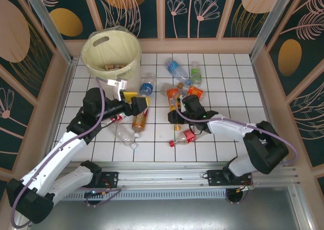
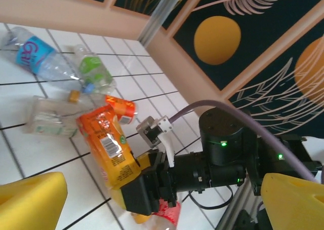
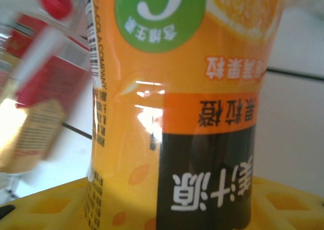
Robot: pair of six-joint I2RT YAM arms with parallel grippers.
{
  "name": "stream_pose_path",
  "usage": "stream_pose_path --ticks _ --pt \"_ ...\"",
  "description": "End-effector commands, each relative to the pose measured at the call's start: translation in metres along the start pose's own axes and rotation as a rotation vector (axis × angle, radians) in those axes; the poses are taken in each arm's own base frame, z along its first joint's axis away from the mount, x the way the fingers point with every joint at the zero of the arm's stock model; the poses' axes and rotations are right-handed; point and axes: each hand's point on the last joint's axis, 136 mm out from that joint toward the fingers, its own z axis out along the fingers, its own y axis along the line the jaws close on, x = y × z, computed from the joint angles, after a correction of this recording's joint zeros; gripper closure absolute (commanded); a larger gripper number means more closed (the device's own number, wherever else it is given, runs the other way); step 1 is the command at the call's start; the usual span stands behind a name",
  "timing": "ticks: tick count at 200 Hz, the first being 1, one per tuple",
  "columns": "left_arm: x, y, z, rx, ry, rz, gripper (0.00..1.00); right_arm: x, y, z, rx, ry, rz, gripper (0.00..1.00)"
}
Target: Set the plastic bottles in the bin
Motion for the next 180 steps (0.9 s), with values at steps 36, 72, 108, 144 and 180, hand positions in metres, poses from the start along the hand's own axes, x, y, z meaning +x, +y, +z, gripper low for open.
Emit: stream_pose_path --ticks 36,72,108,144,180 --pt "0.002 -0.021 0.037 0.123 -0.028 -0.080 0.06 -0.038 0.072 -0.055 -0.310 -0.154 -0.090 0.39" --pt "0.003 -0.026 0.062 0.148 -0.026 -0.139 0.07 -0.041 0.097 -0.084 -0.437 -0.186 -0.127 0.39" --pt "0.012 -0.024 0.086 0.115 0.017 -0.150 0.07 -0.036 0.110 -0.103 -0.514 -0.189 -0.156 0.39" --pt "0.012 -0.027 0.099 0.108 0.024 -0.157 0.08 -0.030 0.117 -0.112 -0.567 -0.179 -0.176 0.40" --pt "0.008 -0.033 0.103 0.127 0.021 -0.160 0.18 -0.027 0.117 -0.112 -0.566 -0.173 -0.180 0.40"
